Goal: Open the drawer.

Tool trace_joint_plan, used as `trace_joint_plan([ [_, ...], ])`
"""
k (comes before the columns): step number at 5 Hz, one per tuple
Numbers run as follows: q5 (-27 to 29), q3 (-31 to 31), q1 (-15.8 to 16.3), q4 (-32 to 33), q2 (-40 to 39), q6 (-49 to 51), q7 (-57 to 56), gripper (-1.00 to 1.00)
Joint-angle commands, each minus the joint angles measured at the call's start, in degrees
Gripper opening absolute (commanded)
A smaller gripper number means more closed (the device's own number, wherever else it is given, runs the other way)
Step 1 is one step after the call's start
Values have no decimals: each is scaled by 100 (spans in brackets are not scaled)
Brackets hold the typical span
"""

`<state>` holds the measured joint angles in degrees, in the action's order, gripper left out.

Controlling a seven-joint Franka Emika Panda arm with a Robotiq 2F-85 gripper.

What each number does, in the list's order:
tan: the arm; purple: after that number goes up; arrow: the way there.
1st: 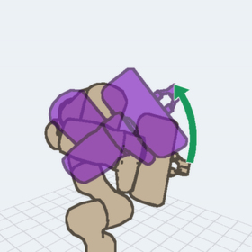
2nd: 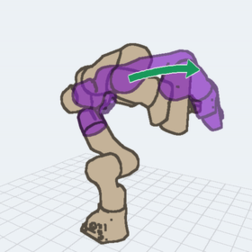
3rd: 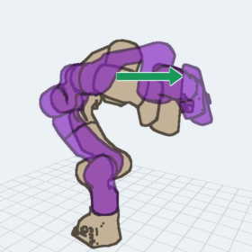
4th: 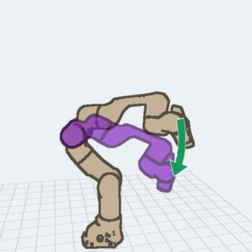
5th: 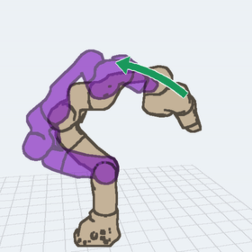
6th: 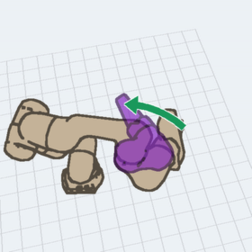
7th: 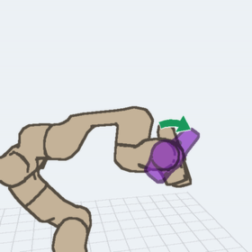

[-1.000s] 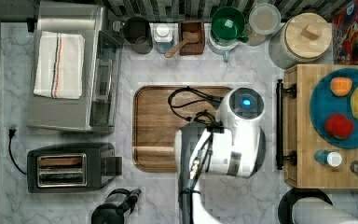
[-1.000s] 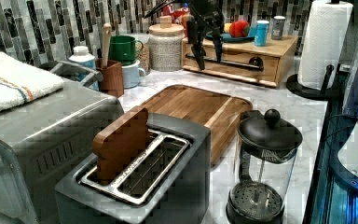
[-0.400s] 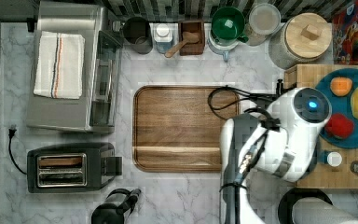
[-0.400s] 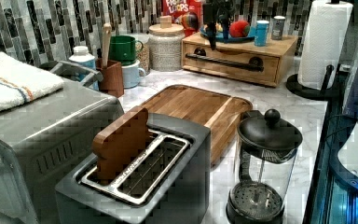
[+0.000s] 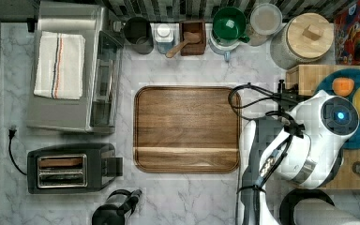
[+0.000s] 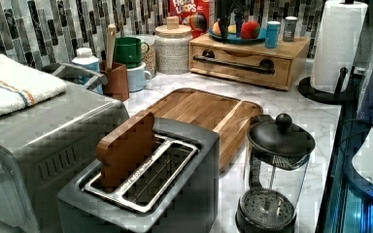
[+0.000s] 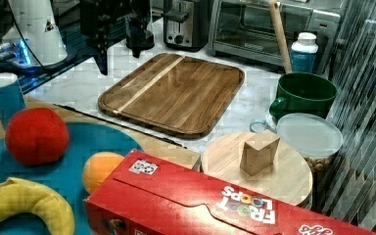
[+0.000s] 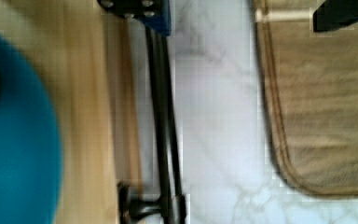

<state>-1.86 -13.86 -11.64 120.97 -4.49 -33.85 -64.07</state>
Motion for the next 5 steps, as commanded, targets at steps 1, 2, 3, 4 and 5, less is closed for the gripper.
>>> trace_joint_plan([
  [1,-37,382,18,-140,-306,-695,-508,100],
  [2,-267,325,121,-233,-369,-509,-424,100],
  [3,-281,278,-115,-154,-684,-1012,-692,100],
  [4,162,284,-327,-81,-843,-1280,-1204,100],
  [5,323,263,-456,-1,-950,-1416,-1417,100],
])
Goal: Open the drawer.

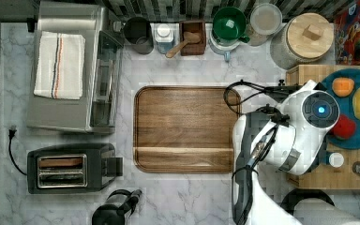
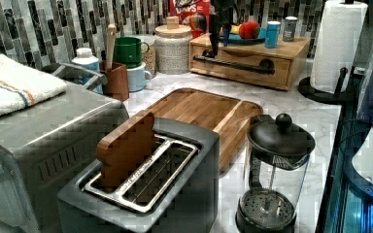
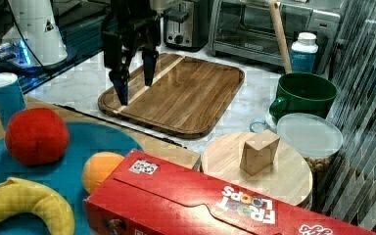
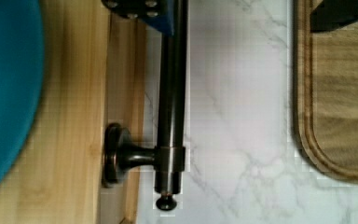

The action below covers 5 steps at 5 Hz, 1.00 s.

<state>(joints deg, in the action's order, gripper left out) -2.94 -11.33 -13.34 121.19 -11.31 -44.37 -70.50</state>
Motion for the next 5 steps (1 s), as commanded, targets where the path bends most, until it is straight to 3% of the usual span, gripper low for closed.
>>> trace_joint_plan([
  [1,455,-30,-310,292,-172,-654,-667,100],
  [2,286,-135,-153,587,-49,-984,-240,100],
  [4,624,33,-219,528,-270,-1135,-244,100],
  [5,749,43,-44,615,-420,-1441,-16,100],
])
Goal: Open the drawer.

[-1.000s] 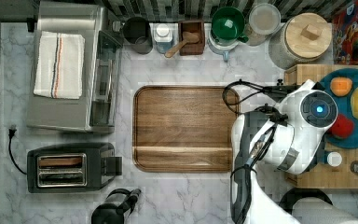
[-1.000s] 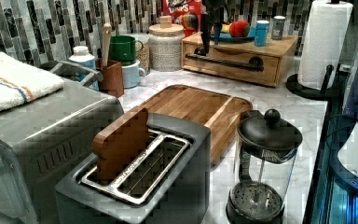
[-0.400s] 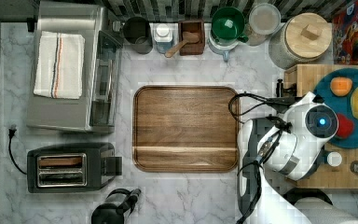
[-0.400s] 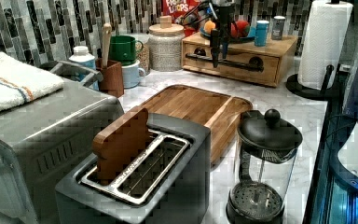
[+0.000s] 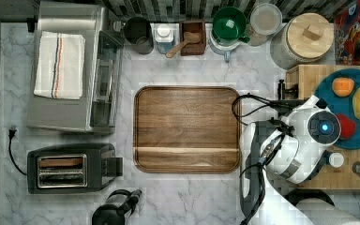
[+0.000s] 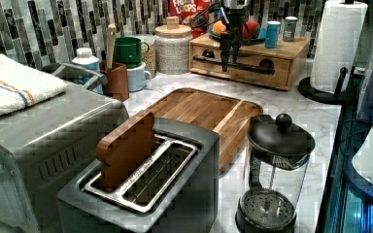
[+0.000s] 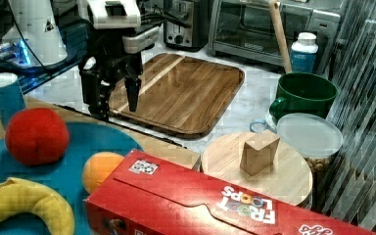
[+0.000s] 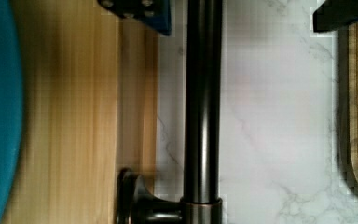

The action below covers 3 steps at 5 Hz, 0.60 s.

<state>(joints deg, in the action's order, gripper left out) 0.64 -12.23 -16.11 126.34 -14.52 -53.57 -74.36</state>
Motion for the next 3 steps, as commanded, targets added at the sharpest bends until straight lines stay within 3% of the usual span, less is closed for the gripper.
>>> trace_joint_plan([
  [1,538,296,115,63,-284,-704,233,100],
  [2,565,314,123,86,-362,-705,214,100],
  [3,536,284,325,267,-261,-751,561,100],
])
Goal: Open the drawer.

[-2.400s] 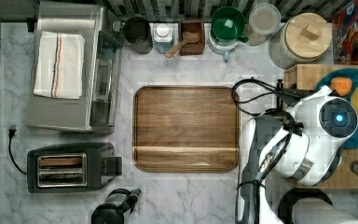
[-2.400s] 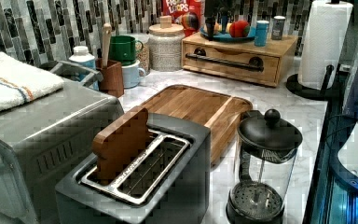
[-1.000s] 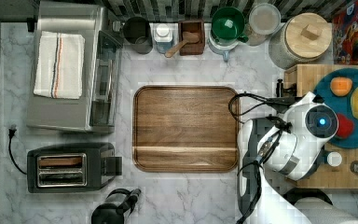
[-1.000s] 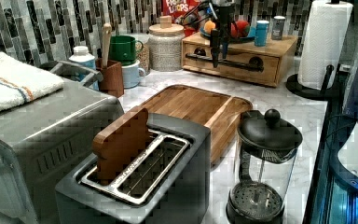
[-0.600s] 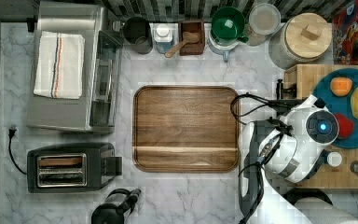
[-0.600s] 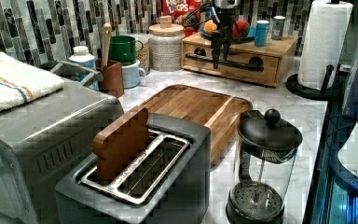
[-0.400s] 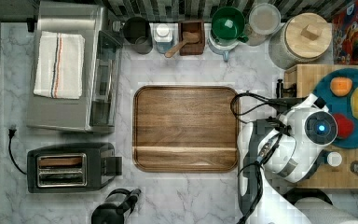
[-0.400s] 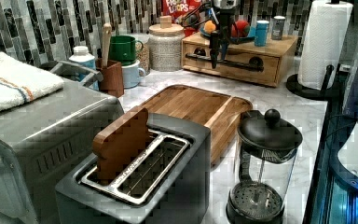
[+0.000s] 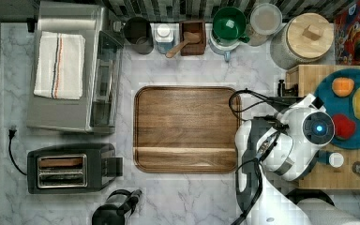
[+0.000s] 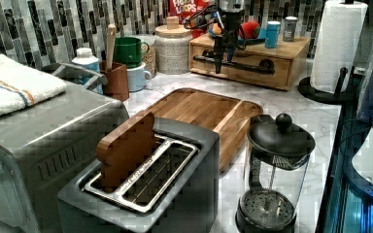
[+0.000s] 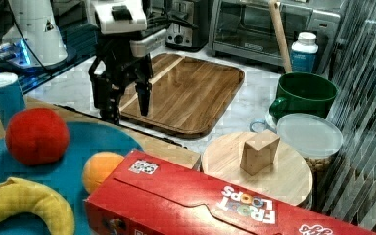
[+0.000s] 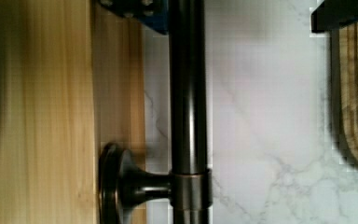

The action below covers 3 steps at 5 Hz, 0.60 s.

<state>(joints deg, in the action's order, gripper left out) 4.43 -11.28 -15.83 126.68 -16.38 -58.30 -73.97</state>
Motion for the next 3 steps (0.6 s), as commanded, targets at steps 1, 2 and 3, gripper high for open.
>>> trace_joint_plan([
  [1,-169,104,728,460,199,-115,1334,100],
  [2,-352,48,1140,630,425,-22,2052,100],
  [3,-399,312,1158,709,378,-200,2414,100],
])
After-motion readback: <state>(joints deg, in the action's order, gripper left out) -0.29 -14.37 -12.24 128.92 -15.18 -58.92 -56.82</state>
